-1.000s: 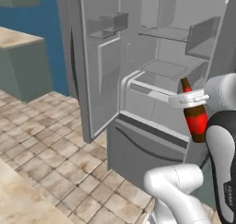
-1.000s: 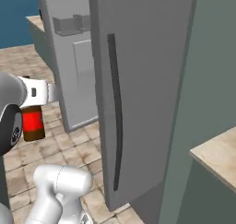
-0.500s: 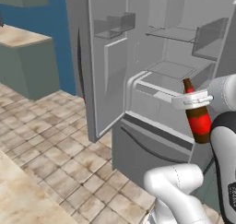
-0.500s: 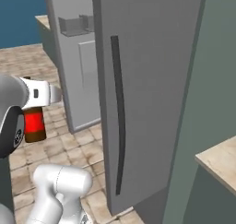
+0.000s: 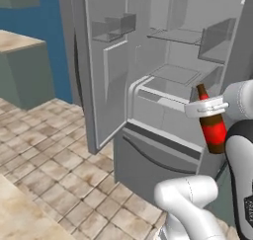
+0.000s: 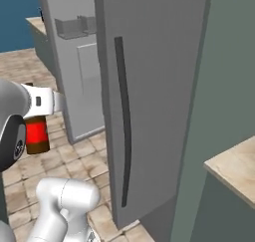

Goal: Place the beer and liquor on the top shelf of the fridge to keep them out of children's reach, and place the tomato on lower shelves for easy access.

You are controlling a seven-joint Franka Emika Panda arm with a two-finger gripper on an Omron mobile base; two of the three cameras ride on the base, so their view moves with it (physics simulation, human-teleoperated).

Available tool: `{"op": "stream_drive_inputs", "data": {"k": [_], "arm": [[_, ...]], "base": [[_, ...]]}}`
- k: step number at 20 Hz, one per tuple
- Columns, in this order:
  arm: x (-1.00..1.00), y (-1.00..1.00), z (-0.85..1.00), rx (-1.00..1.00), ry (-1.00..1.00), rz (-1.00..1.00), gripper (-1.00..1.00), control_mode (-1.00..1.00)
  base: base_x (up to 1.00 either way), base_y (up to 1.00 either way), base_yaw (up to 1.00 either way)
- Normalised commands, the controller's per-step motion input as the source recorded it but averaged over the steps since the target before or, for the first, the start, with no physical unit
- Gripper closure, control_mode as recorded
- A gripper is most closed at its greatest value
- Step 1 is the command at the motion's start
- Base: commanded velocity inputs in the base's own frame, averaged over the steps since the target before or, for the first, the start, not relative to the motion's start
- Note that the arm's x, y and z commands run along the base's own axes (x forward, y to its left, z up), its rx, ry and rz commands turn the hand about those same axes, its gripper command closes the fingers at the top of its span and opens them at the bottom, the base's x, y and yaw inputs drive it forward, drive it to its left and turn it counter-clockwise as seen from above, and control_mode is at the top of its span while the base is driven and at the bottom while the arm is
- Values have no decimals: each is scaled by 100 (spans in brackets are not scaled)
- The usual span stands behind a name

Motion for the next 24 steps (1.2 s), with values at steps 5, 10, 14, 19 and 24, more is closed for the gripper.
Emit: {"op": "stream_drive_inputs", "data": {"k": [5,10,14,19,24], "arm": [[0,0,0,0,0,0,100,100],[0,0,0,0,0,0,100,100],[0,0,0,0,0,0,100,100],[0,0,0,0,0,0,100,100],[0,0,0,0,0,0,100,100]], "base": [[97,78,35],[84,48,53],[89,41,53],[100,42,44],[98,28,24]]}}
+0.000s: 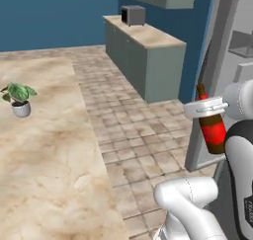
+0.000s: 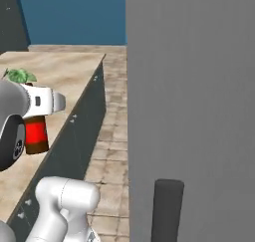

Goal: Place the beer and liquor on the top shelf of the fridge to keep them out of children's reach, and place the tomato on lower shelves for easy access.

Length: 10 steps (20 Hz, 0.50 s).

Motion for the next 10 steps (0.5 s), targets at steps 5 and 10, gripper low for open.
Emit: {"op": "stream_drive_inputs", "data": {"k": [5,10], "arm": [[0,0,0,0,0,0,100,100],[0,0,0,0,0,0,100,100]], "base": [[65,11,-8],[8,0,-38]]}}
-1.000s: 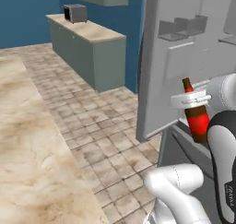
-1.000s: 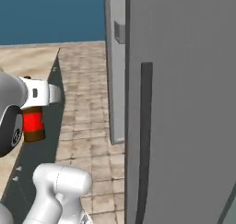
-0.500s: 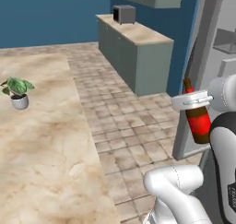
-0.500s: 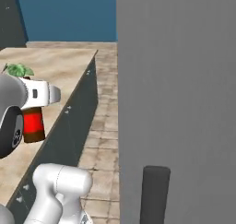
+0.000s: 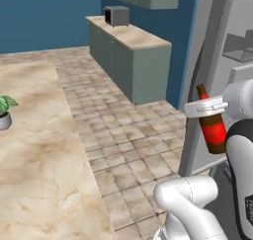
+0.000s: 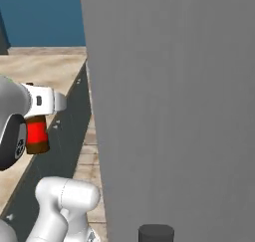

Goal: Place the beer and liquor on the top shelf of the fridge to keep them out of children's reach, and place the tomato on lower shelves for easy access.

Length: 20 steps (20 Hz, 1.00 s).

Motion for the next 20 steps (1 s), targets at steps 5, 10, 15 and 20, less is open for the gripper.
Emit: {"op": "stream_drive_inputs", "data": {"k": [5,10,15,20], "arm": [[0,0,0,0,0,0,100,100],[0,0,0,0,0,0,100,100],[0,0,0,0,0,0,100,100],[0,0,0,0,0,0,100,100]], "base": [[5,0,-53],[43,7,-57],[54,13,-57],[47,14,-56]]}}
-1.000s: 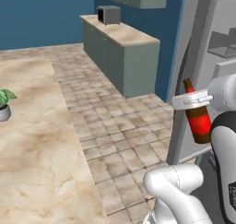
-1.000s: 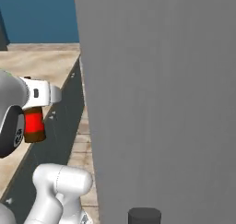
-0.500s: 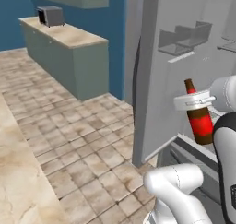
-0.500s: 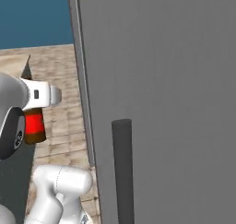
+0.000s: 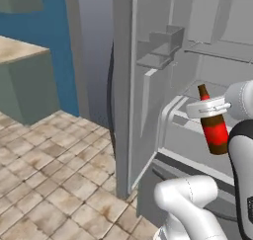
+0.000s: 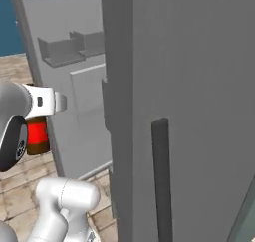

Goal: Place the beer and liquor on the top shelf of the fridge to keep them out of children's reach, and place the tomato on lower shelves for easy access.

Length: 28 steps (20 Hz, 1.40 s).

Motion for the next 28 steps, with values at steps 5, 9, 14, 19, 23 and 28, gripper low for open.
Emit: {"op": "stream_drive_inputs", "data": {"k": [5,9,14,19,23,28], "arm": [[0,0,0,0,0,0,100,100],[0,0,0,0,0,0,100,100],[0,0,0,0,0,0,100,100],[0,0,0,0,0,0,100,100],[0,0,0,0,0,0,100,100],[0,0,0,0,0,0,100,100]], "base": [[42,20,-55],[44,29,-53],[40,39,-48],[33,22,-43],[14,-4,-36],[6,-12,-31]]}}
